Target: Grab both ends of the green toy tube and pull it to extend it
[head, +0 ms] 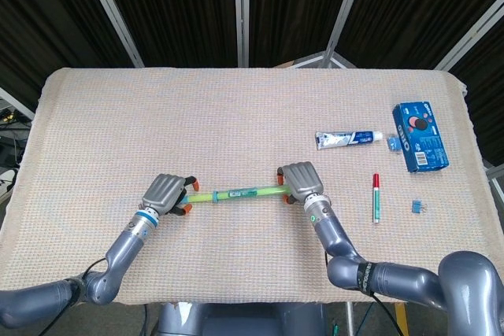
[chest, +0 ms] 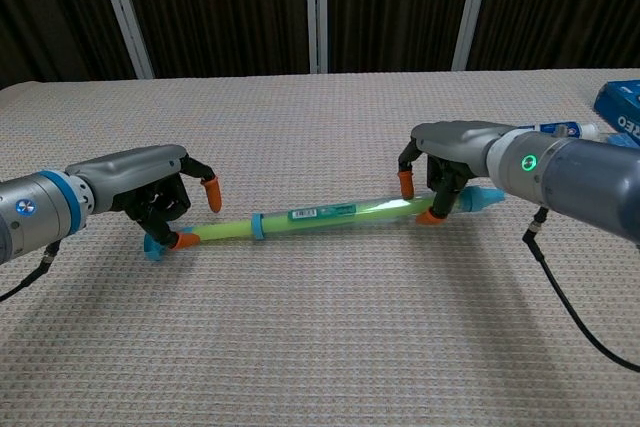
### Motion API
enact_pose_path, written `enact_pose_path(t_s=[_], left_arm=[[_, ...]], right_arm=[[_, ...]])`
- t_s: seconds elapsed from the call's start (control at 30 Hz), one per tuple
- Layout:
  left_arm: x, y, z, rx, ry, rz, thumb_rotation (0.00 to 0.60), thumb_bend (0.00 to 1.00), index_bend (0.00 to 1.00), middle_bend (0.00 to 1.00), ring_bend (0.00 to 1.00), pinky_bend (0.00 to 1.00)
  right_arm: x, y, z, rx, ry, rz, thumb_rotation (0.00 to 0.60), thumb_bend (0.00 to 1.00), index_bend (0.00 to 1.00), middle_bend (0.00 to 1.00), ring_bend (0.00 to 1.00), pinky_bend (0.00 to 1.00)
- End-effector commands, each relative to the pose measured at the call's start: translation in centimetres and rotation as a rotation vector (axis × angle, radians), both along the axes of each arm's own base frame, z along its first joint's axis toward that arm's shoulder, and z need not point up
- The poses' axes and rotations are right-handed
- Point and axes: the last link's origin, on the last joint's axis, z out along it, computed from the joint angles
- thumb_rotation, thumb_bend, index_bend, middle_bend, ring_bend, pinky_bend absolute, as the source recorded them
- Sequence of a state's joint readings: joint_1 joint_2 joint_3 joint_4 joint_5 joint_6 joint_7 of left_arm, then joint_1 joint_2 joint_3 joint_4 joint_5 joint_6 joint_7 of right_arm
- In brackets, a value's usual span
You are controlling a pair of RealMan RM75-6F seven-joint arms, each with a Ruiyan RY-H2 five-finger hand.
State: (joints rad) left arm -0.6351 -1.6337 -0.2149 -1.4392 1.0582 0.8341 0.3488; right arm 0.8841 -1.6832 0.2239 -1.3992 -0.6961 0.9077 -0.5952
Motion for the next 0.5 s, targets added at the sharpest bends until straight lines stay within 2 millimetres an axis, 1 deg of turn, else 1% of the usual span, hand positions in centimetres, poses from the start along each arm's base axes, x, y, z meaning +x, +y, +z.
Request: enact_pose_path(t_s=[0.03,0.37,0.5], left_arm=[[-0.12,0.24,0.05,-0.004,0.019,0.017,0.6,0.33,0.41,0.88,0.83,1.0],[-0.68,0.52,-0.26,-0.009,0.037,0.053,0.6,0.33,0.41,0.88,0.84,1.0],[-0.76,0.52,-0.42,-0.009,0.04,0.061,0.6,0.33,0.44,0.88,0.83,1.0]], right_arm=[[0.04,0.03,-0.02,0.001,-0.002,0.0,0.6,0.41,0.67,1.0,1.0,1.0],[0.14,-0.03,0.04,-0.006,-0.001,0.006,0.6,0.41,0.67,1.0,1.0,1.0],[0.21,-0.06,0.08,-0.007,-0.002,0.007,0.6,0.41,0.67,1.0,1.0,1.0]])
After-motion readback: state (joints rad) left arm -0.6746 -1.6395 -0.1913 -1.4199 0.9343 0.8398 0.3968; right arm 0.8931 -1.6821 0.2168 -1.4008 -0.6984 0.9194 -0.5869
